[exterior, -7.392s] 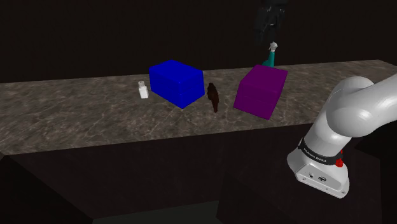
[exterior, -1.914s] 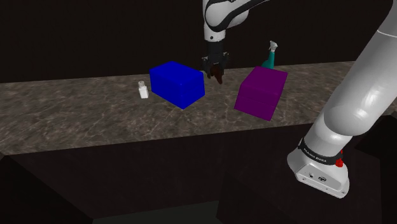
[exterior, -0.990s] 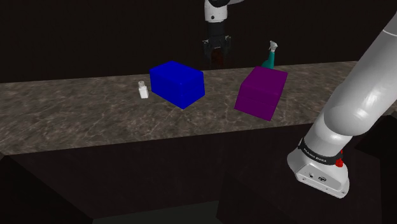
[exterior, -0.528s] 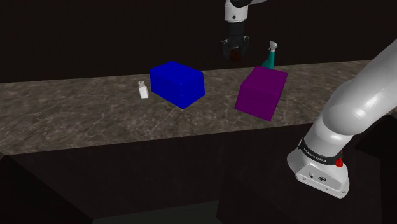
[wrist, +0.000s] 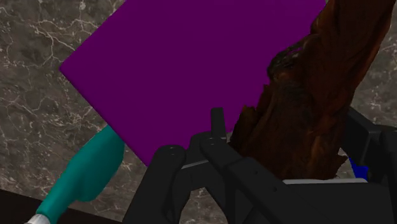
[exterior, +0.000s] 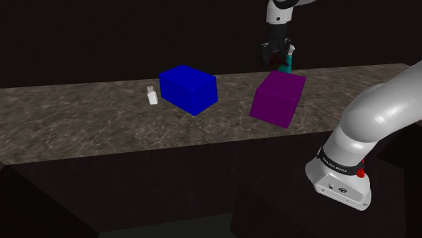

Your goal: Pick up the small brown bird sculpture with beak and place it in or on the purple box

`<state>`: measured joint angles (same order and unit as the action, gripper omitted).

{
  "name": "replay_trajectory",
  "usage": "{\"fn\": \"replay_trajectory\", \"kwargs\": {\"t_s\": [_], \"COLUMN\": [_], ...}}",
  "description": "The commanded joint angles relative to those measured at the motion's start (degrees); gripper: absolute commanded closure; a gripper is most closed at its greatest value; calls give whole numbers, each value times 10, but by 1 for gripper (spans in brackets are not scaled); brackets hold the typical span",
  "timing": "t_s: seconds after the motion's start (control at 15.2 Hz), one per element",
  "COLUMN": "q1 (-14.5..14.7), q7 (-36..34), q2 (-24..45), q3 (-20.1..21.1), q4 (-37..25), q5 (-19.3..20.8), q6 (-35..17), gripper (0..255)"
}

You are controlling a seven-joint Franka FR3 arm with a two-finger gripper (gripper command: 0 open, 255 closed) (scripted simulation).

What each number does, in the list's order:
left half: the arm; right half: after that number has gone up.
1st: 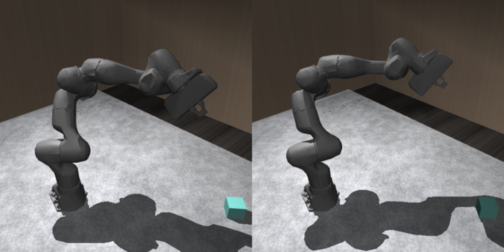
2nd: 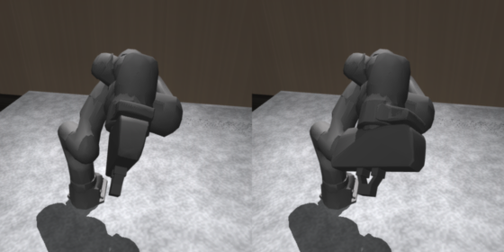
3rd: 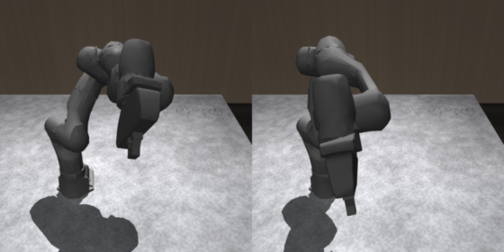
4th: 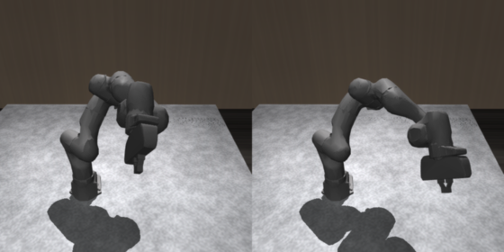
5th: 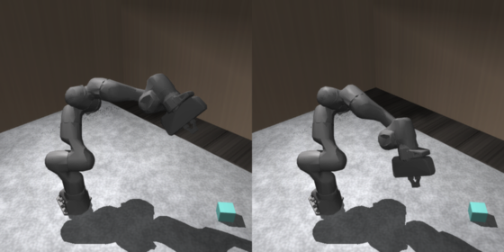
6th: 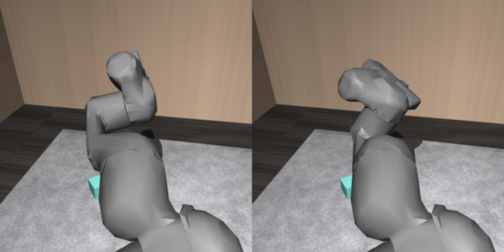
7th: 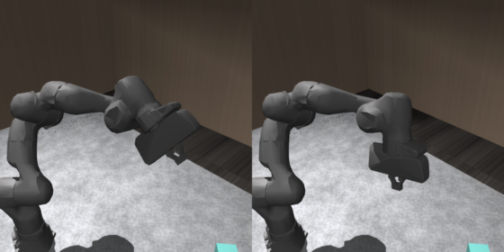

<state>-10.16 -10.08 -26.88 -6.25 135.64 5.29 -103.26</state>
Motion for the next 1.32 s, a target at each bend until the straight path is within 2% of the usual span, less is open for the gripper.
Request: {"fn": "replay_trajectory", "kwargs": {"t_s": [0.0,0.2,0.99,1.25], "q1": [-12,-34,-37,-37], "q7": [21,57,52,52], "q2": [-31,-75,-51,-51], "q3": [-16,-43,-54,-54], "q4": [26,58,135,135], "q5": [13,38,46,46], "q6": [3,11,-89,-89], "gripper": [255,255,255,255]}}
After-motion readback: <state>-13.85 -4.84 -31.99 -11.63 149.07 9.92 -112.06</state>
